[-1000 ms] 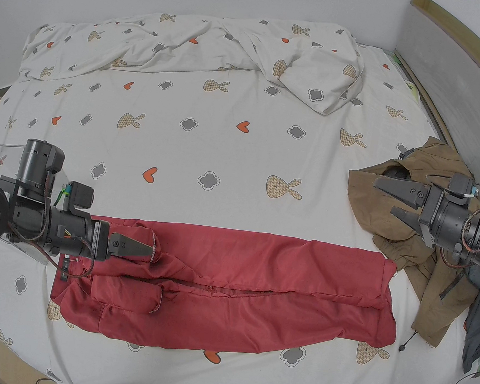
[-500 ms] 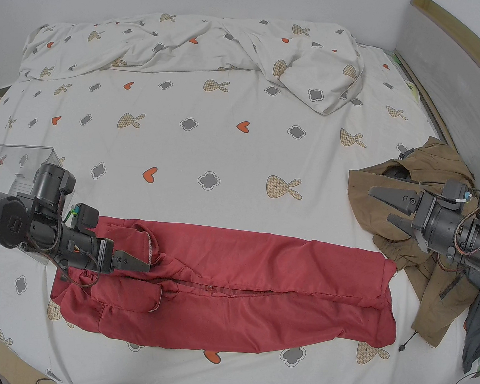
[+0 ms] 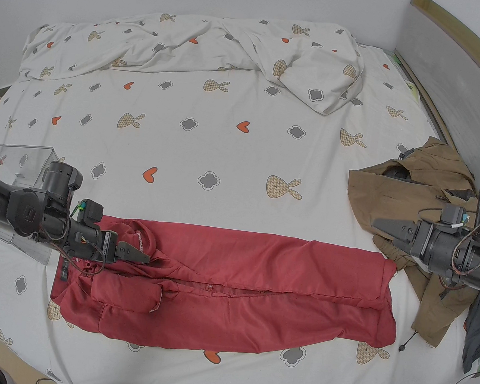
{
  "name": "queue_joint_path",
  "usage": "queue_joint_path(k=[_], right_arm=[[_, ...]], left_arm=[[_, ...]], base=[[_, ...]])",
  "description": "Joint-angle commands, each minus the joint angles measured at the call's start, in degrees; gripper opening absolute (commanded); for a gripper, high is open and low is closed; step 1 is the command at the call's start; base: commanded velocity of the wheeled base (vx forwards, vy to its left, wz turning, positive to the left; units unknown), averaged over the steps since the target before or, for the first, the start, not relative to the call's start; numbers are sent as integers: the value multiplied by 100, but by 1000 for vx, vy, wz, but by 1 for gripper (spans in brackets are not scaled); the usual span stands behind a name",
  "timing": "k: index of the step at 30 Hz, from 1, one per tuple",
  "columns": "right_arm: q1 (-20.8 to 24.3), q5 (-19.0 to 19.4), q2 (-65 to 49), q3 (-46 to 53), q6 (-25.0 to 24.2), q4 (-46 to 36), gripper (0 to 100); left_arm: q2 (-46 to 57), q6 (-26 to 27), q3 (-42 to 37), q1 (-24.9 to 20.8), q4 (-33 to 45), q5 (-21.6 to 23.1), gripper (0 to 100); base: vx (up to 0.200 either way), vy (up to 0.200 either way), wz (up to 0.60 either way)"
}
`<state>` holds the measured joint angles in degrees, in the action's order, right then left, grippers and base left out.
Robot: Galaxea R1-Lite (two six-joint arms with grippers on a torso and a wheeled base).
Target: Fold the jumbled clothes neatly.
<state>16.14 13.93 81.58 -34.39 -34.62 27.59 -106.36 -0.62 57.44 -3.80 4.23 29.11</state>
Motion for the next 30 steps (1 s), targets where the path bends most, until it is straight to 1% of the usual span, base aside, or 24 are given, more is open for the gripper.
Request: queue_joint_path(k=[1, 3, 6, 7, 8, 10, 11, 12, 14, 15, 16, 17, 18, 19, 21, 22, 23, 24, 25, 26, 27, 29, 30], right_arm=[[-577, 66, 60, 512, 702, 1, 100], [-832, 277, 60, 644, 1028, 1, 100], [-1210, 707, 86, 785, 1318, -8, 100], [-1210, 707, 86, 785, 1318, -8, 100], [-1421, 821, 306, 811, 1493, -8, 100], [-1623, 901, 649, 811, 1652, -8, 100], [-1640, 909, 675, 811, 1660, -8, 100], [-1772, 1085, 974, 811, 1766, -8, 100], [-1904, 1331, 1238, 802, 1836, -8, 100], [-1939, 1419, 1308, 802, 1845, -8, 100], [-1939, 1419, 1308, 802, 1845, -8, 100], [-2018, 1797, 1492, 802, 1906, -8, 100], [-2018, 1823, 1510, 802, 1924, -8, 100], [-2053, 1955, 1651, 793, 2038, 1, 100], [-2150, 2017, 1862, 767, 2214, 19, 100], [-2150, 2017, 1862, 767, 2214, 19, 100], [-2264, 2131, 2011, 741, 2372, 36, 100], [-2352, 2395, 2081, 732, 2469, 45, 100], [-2423, 2650, 2090, 732, 2513, 45, 100], [-2423, 2650, 2090, 732, 2513, 45, 100], [-2537, 3107, 2090, 723, 2539, 45, 100], [-2563, 3309, 2108, 662, 2548, 45, 100], [-2563, 3318, 2134, 653, 2548, 45, 100]], left_arm=[[687, -140, -154, -165, 60, 16, 100], [1039, -245, -154, -252, 96, 24, 100], [1548, -377, -154, -349, 166, 130, 100], [1548, -377, -154, -349, 166, 130, 100], [1794, -404, -119, -376, 263, 191, 100], [1970, -430, -58, -376, 377, 227, 100], [1979, -439, -58, -376, 386, 227, 100], [2208, -632, -40, -376, 412, 297, 100], [2462, -975, 4, -376, 403, 543, 100], [2533, -1072, 30, -376, 403, 648, 100], [2533, -1072, 30, -376, 403, 648, 100], [2788, -1458, 144, -358, 394, 1053, 100], [2814, -1502, 153, -349, 386, 1097, 100], [2963, -1731, 180, -288, 368, 1325, 100], [3166, -2021, 136, -191, 359, 1642, 100], [3166, -2021, 136, -191, 359, 1642, 100], [3359, -2144, 74, -103, 350, 1914, 100], [3456, -2153, -5, 20, 333, 2072, 100], [3473, -2144, -31, 46, 271, 2107, 100], [3473, -2144, -31, 46, 271, 2107, 100], [3508, -2153, -93, 64, 122, 2116, 100], [3508, -2161, -146, 64, 52, 2116, 100], [3508, -2161, -163, 73, 43, 2116, 100]], base=[[0, 0, 0], [0, 0, 0], [0, 0, 0], [0, 0, 0], [0, 0, 0], [0, 0, 0], [0, 0, 0], [0, 0, 0], [0, 0, 0], [0, 0, 0], [0, 0, 0], [0, 0, 0], [0, 0, 0], [0, 0, 0], [0, 0, 0], [0, 0, 0], [0, 0, 0], [0, 0, 0], [0, 0, 0], [0, 0, 0], [0, 0, 0], [0, 0, 0], [0, 0, 0]])
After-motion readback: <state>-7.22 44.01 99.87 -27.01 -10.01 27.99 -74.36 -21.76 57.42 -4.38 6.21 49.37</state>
